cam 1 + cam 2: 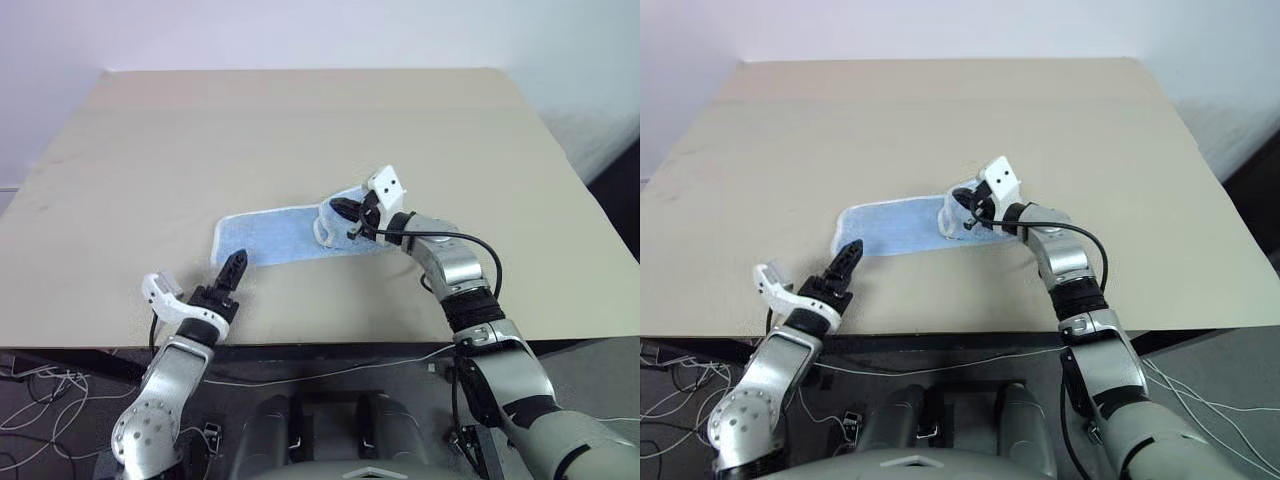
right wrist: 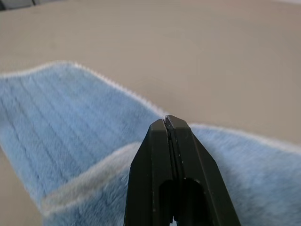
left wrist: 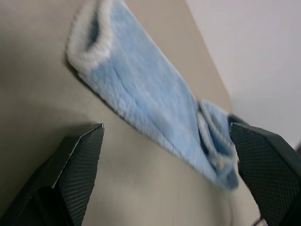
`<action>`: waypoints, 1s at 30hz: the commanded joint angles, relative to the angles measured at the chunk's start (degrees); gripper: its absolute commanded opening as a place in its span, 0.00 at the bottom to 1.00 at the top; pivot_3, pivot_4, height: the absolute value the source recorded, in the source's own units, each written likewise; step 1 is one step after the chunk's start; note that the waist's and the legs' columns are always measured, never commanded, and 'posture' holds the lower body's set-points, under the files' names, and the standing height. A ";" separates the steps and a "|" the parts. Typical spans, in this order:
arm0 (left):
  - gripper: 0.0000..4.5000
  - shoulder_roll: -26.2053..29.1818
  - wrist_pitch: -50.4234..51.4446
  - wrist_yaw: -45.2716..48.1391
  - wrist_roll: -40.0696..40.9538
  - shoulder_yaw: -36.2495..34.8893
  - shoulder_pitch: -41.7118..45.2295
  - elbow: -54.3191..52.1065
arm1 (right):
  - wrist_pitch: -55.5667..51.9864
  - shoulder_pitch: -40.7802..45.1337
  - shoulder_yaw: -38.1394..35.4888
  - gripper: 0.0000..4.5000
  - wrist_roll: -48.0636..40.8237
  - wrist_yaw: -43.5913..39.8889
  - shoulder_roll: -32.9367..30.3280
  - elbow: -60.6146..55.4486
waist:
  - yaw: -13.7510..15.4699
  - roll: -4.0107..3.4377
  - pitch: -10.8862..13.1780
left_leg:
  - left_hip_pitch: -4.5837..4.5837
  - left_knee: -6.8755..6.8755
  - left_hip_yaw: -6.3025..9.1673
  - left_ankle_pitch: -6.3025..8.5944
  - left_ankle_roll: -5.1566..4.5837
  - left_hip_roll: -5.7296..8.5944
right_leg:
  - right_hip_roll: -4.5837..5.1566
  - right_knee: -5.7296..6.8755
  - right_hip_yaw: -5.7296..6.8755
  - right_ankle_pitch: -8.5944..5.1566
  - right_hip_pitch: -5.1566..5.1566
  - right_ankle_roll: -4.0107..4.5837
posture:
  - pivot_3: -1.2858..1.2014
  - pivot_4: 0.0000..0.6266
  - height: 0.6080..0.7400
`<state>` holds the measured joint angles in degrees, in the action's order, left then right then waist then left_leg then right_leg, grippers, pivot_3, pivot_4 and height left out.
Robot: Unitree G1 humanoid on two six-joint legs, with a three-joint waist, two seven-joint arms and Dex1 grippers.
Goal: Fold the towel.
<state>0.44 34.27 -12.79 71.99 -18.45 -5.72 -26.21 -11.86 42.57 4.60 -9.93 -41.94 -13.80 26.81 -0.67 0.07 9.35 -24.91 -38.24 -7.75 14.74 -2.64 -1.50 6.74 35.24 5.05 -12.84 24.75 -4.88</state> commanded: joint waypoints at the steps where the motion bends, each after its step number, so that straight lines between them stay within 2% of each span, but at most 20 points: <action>1: 1.00 -0.76 -2.10 -5.02 0.87 -2.21 2.35 4.20 | -1.01 0.20 -1.71 0.00 -1.05 0.40 -1.11 -4.40 | -0.03 -0.01 0.00 | 0.02 0.01 0.00 -0.01 0.01 0.00 | -0.01 0.00 0.00 0.00 -0.01 0.00 | 0.52 0.24 1.00; 6: 1.00 -0.26 -2.37 -6.38 0.93 -2.30 5.77 7.83 | -2.17 -1.39 -2.02 0.00 -0.83 1.52 -1.43 -6.71 | 0.03 -0.03 -0.02 | 0.47 0.07 0.00 0.07 -0.08 -0.03 | -0.05 0.01 0.03 -0.09 -0.38 0.16 | 0.52 0.24 1.00; 10: 1.00 0.40 -2.53 -6.06 1.68 -2.48 8.18 10.03 | -3.21 -3.22 -2.01 0.00 -0.89 2.31 -1.54 -9.16 | 0.20 -0.04 -0.03 | 0.48 0.07 0.04 0.07 -0.03 -0.02 | -0.03 0.02 0.04 -0.11 -0.40 0.19 | 0.52 0.24 1.00; 14: 0.80 1.05 -2.72 -5.32 1.84 -2.96 9.50 11.32 | -3.84 -4.61 -1.90 0.00 -0.67 2.97 -1.76 -10.69 | 0.09 -0.04 -0.02 | 0.47 0.07 0.04 0.05 -0.05 -0.02 | -0.03 0.02 0.04 -0.10 -0.40 0.18 | 0.52 0.24 1.00; 24: 0.02 1.34 -4.95 -1.88 1.75 -4.89 12.05 13.13 | -4.10 -6.03 -2.20 0.00 -0.65 4.17 -2.87 -11.91 | -0.01 -0.02 -0.01 | 0.42 0.10 0.01 0.06 -0.05 -0.02 | -0.04 -0.02 0.03 -0.10 -0.34 0.17 | 0.52 0.24 1.00; 30: 0.01 5.49 -7.63 2.52 -0.13 -7.94 13.93 14.09 | -3.95 -6.36 -2.45 0.00 -0.79 4.84 -3.26 -12.01 | -0.17 0.02 0.04 | 0.39 0.13 0.00 0.04 -0.02 -0.05 | -0.06 -0.03 0.03 -0.10 -0.28 0.17 | 0.52 0.24 1.00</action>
<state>4.13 27.94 -12.20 72.69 -24.42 7.20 -11.38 -16.06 35.99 3.50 -10.08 -37.45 -16.71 17.62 -0.84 0.10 9.38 -24.53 -38.10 -7.75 14.77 -2.64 -1.55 6.68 35.21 5.09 -12.94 24.47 -4.72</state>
